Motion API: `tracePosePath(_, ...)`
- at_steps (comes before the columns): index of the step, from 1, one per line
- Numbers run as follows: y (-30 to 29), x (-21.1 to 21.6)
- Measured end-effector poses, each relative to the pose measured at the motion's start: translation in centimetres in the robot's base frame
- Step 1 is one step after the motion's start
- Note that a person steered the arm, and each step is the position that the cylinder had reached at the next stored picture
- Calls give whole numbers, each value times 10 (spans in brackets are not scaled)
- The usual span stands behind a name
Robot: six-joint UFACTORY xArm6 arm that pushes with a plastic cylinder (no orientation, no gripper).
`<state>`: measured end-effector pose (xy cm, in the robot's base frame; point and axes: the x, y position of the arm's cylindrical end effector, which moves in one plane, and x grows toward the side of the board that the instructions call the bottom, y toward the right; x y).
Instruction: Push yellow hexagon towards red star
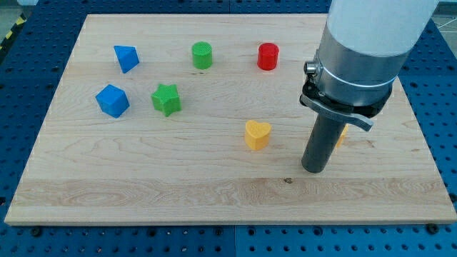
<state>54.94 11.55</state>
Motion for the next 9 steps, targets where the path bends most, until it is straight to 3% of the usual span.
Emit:
tracePosePath(2,23,-6)
tracePosePath(5,51,-91)
tracePosePath(9,17,-111)
